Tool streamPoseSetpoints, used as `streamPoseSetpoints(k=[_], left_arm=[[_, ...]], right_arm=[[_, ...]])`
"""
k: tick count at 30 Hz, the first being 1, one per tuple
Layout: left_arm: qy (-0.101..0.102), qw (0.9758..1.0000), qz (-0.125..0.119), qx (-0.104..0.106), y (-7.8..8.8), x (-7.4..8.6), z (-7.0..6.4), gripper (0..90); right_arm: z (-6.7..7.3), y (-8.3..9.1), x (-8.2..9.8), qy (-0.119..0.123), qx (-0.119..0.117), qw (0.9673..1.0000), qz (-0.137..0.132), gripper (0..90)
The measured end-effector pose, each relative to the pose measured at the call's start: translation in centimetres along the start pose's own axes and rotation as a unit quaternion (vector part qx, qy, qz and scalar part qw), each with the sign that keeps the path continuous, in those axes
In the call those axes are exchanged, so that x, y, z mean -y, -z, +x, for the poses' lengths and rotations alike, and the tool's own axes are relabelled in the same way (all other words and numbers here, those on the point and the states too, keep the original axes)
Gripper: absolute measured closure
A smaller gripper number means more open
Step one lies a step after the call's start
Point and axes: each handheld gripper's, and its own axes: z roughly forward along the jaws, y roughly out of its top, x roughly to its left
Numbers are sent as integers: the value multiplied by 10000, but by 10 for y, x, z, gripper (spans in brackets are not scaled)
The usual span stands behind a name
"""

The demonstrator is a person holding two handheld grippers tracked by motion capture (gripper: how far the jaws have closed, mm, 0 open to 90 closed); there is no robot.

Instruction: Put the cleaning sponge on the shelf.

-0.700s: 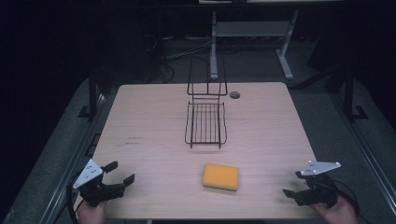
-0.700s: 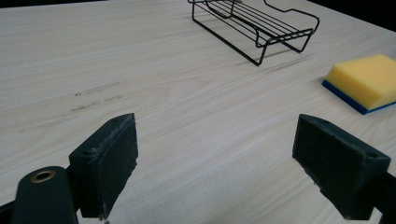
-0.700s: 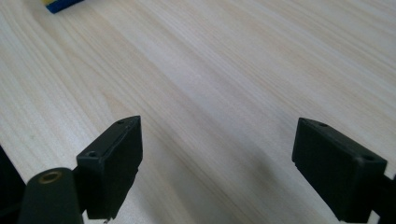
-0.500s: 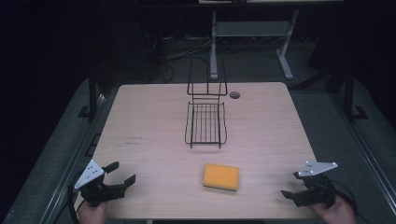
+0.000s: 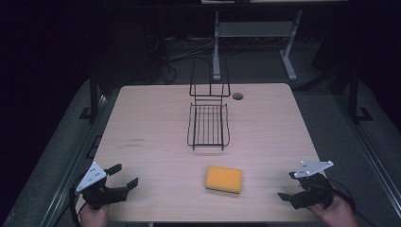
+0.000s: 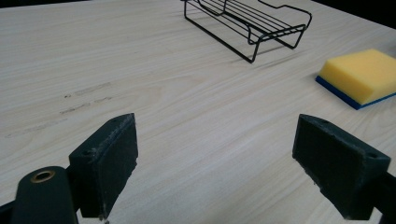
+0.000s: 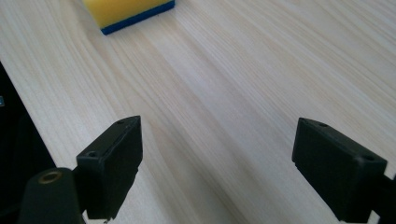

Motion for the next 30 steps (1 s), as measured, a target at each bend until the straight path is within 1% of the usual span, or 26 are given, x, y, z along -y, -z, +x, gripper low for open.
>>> streamPoseSetpoints(k=[4,6,8,9,12,15,17,21,23,26,27,30], left_arm=[[-2,10000,3,7,0,0,1,134],[12,10000,2,-4,1,1,1,134],[1,10000,-15,-18,2,1,1,134],[29,10000,-34,-9,3,1,0,134],[22,10000,-38,-14,3,1,1,134],[19,10000,-45,-10,3,1,1,134],[-6,10000,-49,-15,3,0,2,134],[7,10000,-50,-20,3,0,3,134],[1,10000,-56,-27,4,0,2,134],[-8,10000,-48,-25,4,0,2,134],[-11,10000,-55,-17,4,0,2,134],[-15,10000,-51,-13,3,1,2,134]], right_arm=[[1,-3,-5,73,-20,10000,50,154],[3,-5,-8,103,-57,9999,57,153],[5,-8,-12,161,-126,9998,73,153],[7,-9,-15,217,-144,9996,83,153],[9,-10,-18,260,-160,9995,76,153],[11,-10,-22,315,-234,9992,58,153],[13,-10,-27,387,-320,9987,90,154],[14,-12,-33,439,-402,9981,136,153],[16,-15,-39,512,-485,9974,177,154],[17,-17,-43,560,-524,9969,195,154],[19,-18,-47,609,-572,9963,212,153],[20,-19,-52,644,-637,9956,225,154]])
